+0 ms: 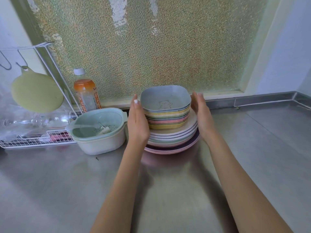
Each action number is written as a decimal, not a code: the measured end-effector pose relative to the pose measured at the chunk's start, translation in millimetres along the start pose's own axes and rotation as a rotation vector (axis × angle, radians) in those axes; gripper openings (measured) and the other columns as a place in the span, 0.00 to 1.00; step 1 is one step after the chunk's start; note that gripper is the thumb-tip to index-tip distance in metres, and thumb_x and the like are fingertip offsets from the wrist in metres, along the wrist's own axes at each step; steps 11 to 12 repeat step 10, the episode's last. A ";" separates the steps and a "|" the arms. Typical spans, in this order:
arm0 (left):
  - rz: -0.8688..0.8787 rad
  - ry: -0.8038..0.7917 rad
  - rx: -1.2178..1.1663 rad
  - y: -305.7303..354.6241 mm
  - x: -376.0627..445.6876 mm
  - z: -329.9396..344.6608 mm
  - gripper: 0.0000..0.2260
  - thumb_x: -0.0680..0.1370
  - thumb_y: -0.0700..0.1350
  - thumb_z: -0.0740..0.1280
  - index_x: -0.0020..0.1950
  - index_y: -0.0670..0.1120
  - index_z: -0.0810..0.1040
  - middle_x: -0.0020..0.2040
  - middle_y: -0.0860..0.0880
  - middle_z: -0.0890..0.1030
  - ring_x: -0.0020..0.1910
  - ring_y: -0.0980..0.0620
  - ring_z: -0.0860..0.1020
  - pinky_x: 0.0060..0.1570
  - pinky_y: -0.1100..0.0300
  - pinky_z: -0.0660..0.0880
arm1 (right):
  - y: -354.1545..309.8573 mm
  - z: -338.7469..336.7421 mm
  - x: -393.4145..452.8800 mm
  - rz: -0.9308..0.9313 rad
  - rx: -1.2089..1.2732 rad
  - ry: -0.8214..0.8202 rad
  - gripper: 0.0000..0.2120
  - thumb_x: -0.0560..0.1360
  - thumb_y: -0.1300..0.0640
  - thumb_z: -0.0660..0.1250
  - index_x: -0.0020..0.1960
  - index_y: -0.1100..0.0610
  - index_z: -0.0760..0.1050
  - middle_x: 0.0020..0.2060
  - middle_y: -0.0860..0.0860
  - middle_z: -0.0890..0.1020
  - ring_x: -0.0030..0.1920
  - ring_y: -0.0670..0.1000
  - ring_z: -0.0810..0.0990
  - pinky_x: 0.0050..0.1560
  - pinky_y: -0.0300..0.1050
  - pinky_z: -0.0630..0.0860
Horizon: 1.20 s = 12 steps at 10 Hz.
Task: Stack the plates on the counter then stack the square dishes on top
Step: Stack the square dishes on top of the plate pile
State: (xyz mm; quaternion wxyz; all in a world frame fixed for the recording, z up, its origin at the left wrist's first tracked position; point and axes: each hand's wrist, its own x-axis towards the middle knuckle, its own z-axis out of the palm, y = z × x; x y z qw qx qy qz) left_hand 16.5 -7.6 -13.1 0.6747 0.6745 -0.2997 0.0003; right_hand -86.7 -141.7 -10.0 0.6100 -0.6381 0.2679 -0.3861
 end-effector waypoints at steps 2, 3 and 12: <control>-0.227 -0.050 0.107 -2.1 -0.8 5.8 0.23 0.82 0.56 0.39 0.76 0.55 0.56 0.78 0.52 0.55 0.77 0.50 0.42 0.67 0.61 0.37 | 9.7 15.3 -2.0 0.025 -0.180 0.035 0.43 0.61 0.19 0.43 0.66 0.40 0.70 0.65 0.42 0.74 0.70 0.48 0.66 0.72 0.57 0.56; -0.182 -0.053 0.110 -2.4 0.4 3.1 0.23 0.82 0.55 0.40 0.75 0.54 0.59 0.76 0.52 0.59 0.77 0.50 0.45 0.72 0.55 0.35 | 9.6 16.4 -0.3 0.015 -0.184 0.057 0.42 0.64 0.22 0.42 0.66 0.42 0.70 0.65 0.43 0.74 0.70 0.49 0.65 0.73 0.58 0.54; -0.100 -0.131 0.165 8.0 3.3 -8.1 0.22 0.83 0.52 0.39 0.77 0.51 0.54 0.77 0.53 0.58 0.76 0.56 0.50 0.74 0.50 0.36 | -9.9 13.3 -13.0 -0.042 -0.397 -0.033 0.29 0.79 0.38 0.37 0.74 0.46 0.58 0.74 0.46 0.61 0.76 0.51 0.50 0.74 0.58 0.40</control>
